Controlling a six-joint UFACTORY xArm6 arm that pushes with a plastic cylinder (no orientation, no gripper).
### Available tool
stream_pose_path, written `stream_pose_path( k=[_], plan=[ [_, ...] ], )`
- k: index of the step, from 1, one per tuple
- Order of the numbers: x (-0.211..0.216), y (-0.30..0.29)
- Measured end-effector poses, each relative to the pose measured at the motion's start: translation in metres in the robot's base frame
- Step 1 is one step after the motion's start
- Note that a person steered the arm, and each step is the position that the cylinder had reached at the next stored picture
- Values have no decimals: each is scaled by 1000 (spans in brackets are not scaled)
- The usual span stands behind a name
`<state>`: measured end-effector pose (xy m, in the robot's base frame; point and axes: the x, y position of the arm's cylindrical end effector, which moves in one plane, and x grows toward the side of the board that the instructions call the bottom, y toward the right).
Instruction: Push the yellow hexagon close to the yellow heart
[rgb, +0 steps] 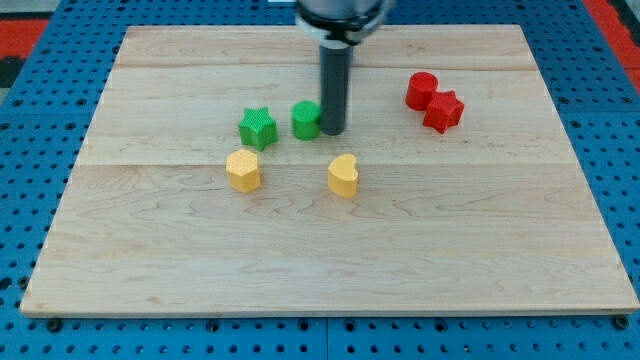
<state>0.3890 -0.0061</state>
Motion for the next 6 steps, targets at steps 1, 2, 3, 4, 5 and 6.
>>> stream_pose_path(
  k=[1,2,3,4,5,6],
  plan=[
    [5,23],
    [34,61],
    [48,45],
    [60,81],
    [69,92],
    [74,42]
  ],
)
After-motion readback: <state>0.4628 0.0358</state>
